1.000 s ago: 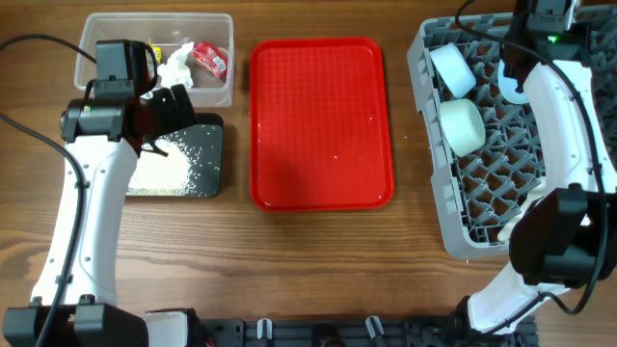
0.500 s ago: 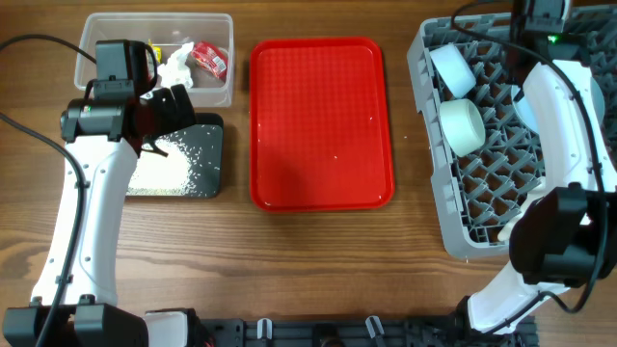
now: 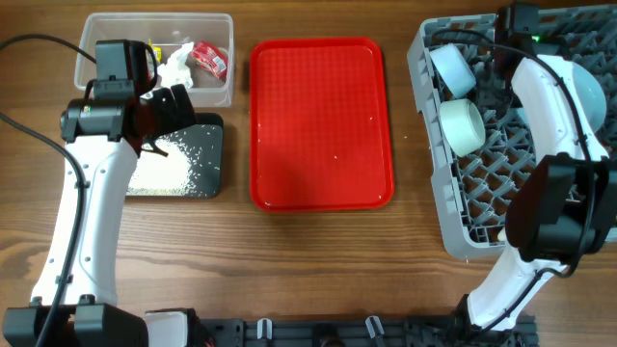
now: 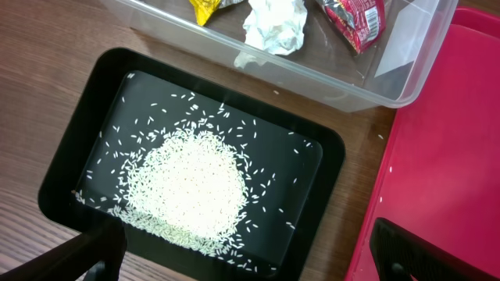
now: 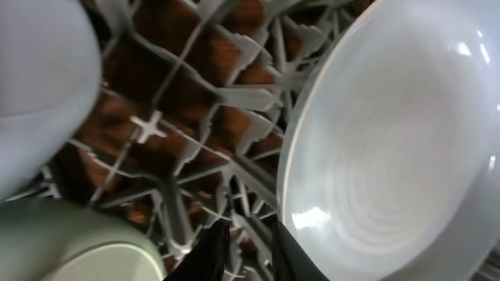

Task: Sort waste into correct bins and load items into the dishwasher rack
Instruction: 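Stand the light-blue plate upright in the rack's back right slots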

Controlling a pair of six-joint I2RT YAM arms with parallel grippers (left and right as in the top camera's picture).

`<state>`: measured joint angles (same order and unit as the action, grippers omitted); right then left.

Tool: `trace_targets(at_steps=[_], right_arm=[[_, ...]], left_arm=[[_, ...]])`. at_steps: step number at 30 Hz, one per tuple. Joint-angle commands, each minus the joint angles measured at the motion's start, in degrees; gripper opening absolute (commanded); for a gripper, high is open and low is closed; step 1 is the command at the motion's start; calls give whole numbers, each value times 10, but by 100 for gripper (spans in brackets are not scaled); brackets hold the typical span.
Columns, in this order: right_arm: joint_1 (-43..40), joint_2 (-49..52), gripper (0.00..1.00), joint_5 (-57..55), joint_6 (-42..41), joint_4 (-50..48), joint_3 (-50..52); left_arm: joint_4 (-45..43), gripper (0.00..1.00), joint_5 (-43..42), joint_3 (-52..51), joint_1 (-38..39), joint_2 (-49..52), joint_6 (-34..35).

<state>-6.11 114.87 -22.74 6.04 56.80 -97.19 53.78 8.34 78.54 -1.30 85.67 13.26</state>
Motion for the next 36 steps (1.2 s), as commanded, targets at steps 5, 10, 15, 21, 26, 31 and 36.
trace_targets(at_steps=[5,10,15,21,26,31,36], right_arm=[[-3,-21,18,-32,-41,-2,-1],[-7,-50,35,-31,-46,-14,2],[-34,-36,25,6,-43,0,2],[-68,-38,22,47,-132,2,0],[-227,-56,67,344,-160,2,-21],[-332,-55,58,376,-141,-13,4],[-340,-19,50,362,-142,-28,28]], left_arm=[[-1,100,5,4,-4,-4,9],[-1,100,5,4,-4,-4,9],[-1,100,5,4,-4,-4,9],[-1,100,5,4,-4,-4,9],[-1,100,5,4,-4,-4,9],[-1,100,5,4,-4,-4,9],[-1,100,5,4,-4,-4,9]])
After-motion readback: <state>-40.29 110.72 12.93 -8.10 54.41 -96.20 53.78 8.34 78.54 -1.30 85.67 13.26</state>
